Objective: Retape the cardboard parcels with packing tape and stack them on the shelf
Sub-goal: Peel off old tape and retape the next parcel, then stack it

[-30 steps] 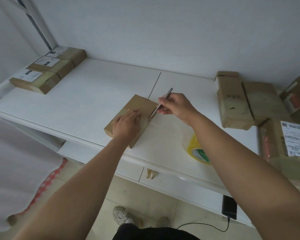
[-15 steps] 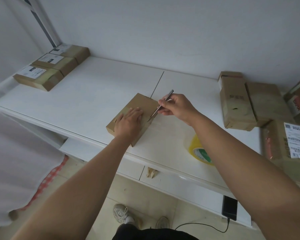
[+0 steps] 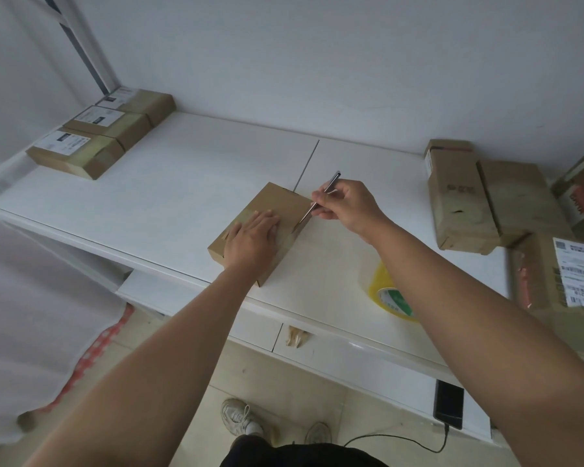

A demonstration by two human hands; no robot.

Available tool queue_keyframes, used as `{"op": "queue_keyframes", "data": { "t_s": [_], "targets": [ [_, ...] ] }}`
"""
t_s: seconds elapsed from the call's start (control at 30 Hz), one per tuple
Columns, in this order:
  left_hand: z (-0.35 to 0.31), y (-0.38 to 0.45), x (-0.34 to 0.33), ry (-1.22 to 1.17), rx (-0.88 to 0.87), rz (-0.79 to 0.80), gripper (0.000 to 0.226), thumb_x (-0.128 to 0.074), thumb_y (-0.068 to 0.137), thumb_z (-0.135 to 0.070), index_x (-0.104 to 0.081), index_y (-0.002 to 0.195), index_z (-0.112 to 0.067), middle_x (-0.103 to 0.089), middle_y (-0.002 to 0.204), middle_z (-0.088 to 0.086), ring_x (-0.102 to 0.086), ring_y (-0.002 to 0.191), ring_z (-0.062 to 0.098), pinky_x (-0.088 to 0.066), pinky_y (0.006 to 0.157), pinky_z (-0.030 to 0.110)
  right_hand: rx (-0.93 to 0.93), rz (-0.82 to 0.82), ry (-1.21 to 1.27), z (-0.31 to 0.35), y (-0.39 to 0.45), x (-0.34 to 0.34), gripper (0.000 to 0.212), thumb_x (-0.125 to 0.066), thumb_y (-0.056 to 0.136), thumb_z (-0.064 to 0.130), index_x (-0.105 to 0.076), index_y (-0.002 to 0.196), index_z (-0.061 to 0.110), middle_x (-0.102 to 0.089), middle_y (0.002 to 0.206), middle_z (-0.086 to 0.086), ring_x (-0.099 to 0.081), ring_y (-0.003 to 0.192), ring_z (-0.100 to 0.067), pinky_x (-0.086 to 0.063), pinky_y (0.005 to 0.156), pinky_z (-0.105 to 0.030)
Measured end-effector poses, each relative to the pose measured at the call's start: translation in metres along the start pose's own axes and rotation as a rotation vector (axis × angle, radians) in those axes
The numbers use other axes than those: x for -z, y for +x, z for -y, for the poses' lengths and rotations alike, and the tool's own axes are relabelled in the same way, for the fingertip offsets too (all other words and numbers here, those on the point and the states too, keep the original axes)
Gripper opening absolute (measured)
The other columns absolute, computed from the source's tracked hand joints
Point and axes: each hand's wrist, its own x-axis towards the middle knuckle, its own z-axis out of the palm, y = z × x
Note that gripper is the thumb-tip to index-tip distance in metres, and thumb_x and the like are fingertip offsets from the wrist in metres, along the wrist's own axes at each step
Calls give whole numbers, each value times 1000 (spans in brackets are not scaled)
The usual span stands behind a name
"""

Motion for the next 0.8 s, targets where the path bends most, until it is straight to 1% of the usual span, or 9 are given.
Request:
{"op": "queue_keyframes", "data": {
  "t_s": [0.13, 0.23, 0.33, 0.4, 0.47, 0.53, 0.67, 0.73, 0.8],
  "targets": [
    [-1, -1, 2, 6, 5, 23, 38, -33, 107, -32, -55, 138, -34, -42, 153, -18, -26, 148, 6, -14, 120, 33, 28, -103, -24, -2, 3, 4, 12, -69, 94, 21, -67, 93, 10, -73, 85, -8, -75, 79, -19, -58, 75, -28],
    [-1, -1, 1, 9, -5, 11, 38, -34, 107, -31, -56, 137, -33, -43, 152, -17, -27, 148, 7, -15, 119, 33, 91, -250, -62, -3, 7, 10, 16, -68, 94, 25, -67, 94, 9, -70, 81, -1, -73, 77, -18, -58, 78, -31],
    [-1, -3, 0, 23, -20, -14, 37, -37, 105, -31, -57, 136, -32, -44, 152, -16, -28, 147, 7, -14, 117, 31, 146, -409, -346, -5, 9, 14, 13, -58, 97, 24, -67, 92, 16, -65, 76, 3, -61, 71, -20, -47, 69, -28],
    [-1, -4, 1, 36, -30, -5, 37, -38, 105, -34, -56, 138, -32, -42, 153, -16, -26, 147, 7, -13, 118, 31, 112, -440, -464, -7, 10, 16, 20, -49, 99, 19, -69, 100, 16, -70, 85, -2, -63, 78, -24, -49, 73, -31],
    [-2, -4, 2, 45, -34, 11, 39, -38, 104, -37, -54, 140, -32, -40, 154, -16, -25, 148, 6, -12, 119, 33, 24, -367, -608, -13, 11, 18, 30, -46, 99, 13, -66, 121, 16, -70, 116, -8, -63, 107, -27, -48, 90, -30],
    [-2, -4, 3, 48, -33, 23, 40, -36, 105, -38, -52, 141, -32, -39, 155, -16, -24, 148, 6, -13, 121, 34, -136, -190, -789, -17, 12, 18, 43, -47, 96, 10, -53, 139, 13, -57, 138, -11, -53, 125, -30, -43, 95, -31],
    [-2, -5, 3, 42, -29, 22, 40, -34, 105, -33, -52, 140, -33, -39, 155, -17, -24, 148, 6, -13, 120, 34, -379, 35, -901, -15, 8, 13, 43, -52, 95, 24, -45, 133, 4, -56, 122, -14, -51, 97, -27, -39, 72, -31],
    [-2, -4, 3, 35, -24, 20, 40, -34, 105, -31, -53, 140, -33, -39, 155, -17, -24, 148, 5, -12, 120, 33, -418, 37, -912, -16, 9, 13, 46, -50, 96, 29, -46, 134, 4, -54, 126, -17, -51, 95, -27, -40, 71, -32],
    [-2, -5, 3, 37, -25, 18, 40, -34, 105, -31, -52, 140, -33, -39, 155, -17, -24, 148, 5, -13, 120, 33, -326, -41, -901, -15, 9, 12, 38, -48, 95, 31, -54, 124, 7, -57, 121, -15, -54, 97, -30, -42, 72, -34]
  ]
}}
